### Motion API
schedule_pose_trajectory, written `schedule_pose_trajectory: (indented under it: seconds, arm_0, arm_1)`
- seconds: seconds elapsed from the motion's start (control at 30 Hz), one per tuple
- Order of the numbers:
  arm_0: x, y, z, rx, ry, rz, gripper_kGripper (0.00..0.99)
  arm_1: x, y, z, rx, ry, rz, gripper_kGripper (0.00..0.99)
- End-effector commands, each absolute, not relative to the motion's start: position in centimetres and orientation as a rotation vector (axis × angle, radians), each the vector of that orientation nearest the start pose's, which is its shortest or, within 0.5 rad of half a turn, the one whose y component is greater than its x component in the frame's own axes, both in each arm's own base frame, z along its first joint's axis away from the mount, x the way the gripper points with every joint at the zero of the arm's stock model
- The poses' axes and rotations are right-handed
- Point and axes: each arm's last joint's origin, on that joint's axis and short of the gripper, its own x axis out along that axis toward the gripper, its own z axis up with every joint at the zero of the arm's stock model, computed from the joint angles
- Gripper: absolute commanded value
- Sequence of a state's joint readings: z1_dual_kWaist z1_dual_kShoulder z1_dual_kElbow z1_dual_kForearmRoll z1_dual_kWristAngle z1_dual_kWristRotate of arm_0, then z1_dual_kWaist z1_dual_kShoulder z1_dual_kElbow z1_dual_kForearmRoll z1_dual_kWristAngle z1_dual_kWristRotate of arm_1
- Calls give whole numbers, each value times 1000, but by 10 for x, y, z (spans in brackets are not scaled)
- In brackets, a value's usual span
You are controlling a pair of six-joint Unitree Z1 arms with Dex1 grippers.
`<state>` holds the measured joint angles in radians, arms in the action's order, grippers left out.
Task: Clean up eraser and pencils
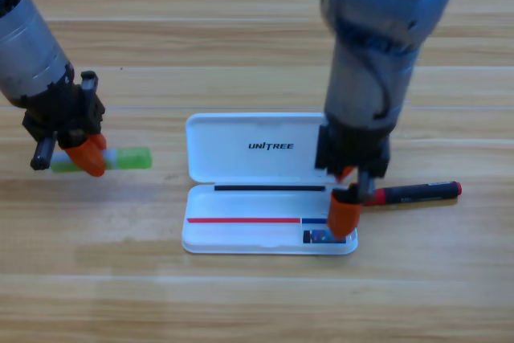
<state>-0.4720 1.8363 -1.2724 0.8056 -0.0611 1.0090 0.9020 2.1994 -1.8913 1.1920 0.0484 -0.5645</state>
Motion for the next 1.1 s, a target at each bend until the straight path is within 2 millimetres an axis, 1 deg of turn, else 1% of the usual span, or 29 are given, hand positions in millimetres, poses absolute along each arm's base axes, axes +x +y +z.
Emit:
schedule_pose_trajectory:
  seconds: [0.03, 0.1, 0.17, 0.3, 0.4, 0.5, 0.63, 0.77, 0.93, 1.03, 1.1]
  arm_0:
    - [299, -147, 247, 1099, 1079, -1101, 0]
    - [298, -150, 254, 1102, 1067, -1103, 0]
    - [294, -158, 259, 1112, 1055, -1123, 0]
    - [284, -178, 266, 1135, 1032, -1174, 0]
    - [276, -198, 268, 1156, 1012, -1215, 0]
    - [280, -219, 265, 1149, 1030, -1269, 0]
    - [288, -243, 254, 1130, 1063, -1325, 0]
    - [290, -260, 244, 1124, 1082, -1352, 0]
    - [292, -276, 236, 1121, 1094, -1368, 0]
    - [293, -285, 232, 1118, 1105, -1379, 0]
    - [294, -291, 231, 1118, 1107, -1379, 0]
  arm_1:
    - [240, 307, 311, -1101, 1084, 1185, 831]
    - [241, 293, 307, -1137, 1101, 1206, 831]
    - [250, 281, 294, -1173, 1144, 1194, 831]
    - [275, 264, 254, -1235, 1238, 1183, 831]
    - [296, 257, 228, -1255, 1245, 1172, 831]
    - [314, 255, 209, -1271, 1228, 1149, 833]
    - [332, 255, 191, -1286, 1195, 1150, 833]
    - [345, 259, 175, -1298, 1191, 1151, 831]
    - [351, 263, 163, -1309, 1199, 1167, 821]
    - [351, 264, 162, -1305, 1194, 1190, 693]
    - [351, 264, 162, -1302, 1190, 1202, 537]
